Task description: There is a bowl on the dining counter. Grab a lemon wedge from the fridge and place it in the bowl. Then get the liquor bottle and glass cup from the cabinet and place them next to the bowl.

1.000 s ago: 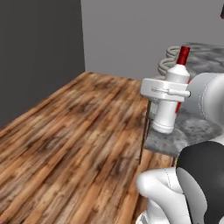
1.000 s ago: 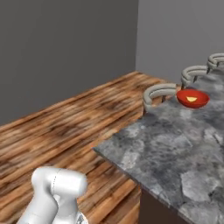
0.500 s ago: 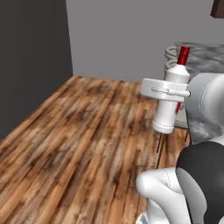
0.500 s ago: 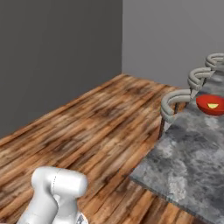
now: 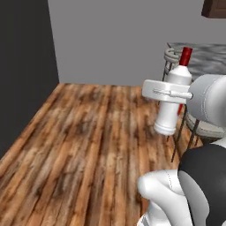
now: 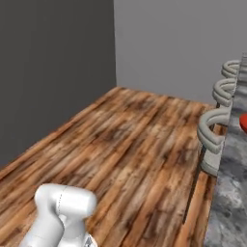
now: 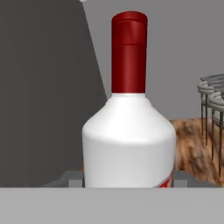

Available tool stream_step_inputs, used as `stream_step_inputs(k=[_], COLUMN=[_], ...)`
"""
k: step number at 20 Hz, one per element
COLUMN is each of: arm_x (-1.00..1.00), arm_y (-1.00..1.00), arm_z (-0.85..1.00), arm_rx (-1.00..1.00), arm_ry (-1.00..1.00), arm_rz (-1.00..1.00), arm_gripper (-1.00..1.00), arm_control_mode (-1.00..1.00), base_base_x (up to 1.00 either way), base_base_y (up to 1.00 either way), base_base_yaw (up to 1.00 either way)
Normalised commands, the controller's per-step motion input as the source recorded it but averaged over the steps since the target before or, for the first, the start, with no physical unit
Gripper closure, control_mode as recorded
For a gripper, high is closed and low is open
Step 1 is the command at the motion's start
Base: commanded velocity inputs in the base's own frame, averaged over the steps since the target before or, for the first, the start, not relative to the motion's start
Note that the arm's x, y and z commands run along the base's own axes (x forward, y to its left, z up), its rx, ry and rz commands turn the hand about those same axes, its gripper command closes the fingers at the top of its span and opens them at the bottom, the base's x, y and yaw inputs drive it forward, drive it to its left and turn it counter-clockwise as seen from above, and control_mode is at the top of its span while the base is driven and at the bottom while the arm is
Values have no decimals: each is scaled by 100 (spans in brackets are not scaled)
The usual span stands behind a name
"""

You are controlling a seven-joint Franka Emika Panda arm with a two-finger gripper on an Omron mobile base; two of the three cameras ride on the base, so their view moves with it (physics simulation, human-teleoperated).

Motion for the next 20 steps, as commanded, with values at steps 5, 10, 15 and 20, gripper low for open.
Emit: stream_step_inputs(k=[5,10,15,20], arm_x=[0,0,0,0], arm_y=[0,0,0,0], arm_z=[0,0,0,0], arm_rx=[0,0,0,0], arm_ry=[0,0,0,0], arm_rz=[0,0,0,0], arm_gripper=[100,100,100,100], arm_control_mode=[100,100,100,100], base_base_x=[100,100,86,54], base_base_y=[82,54,10,1], base_base_yaw=[-34,-34,-45,-61])
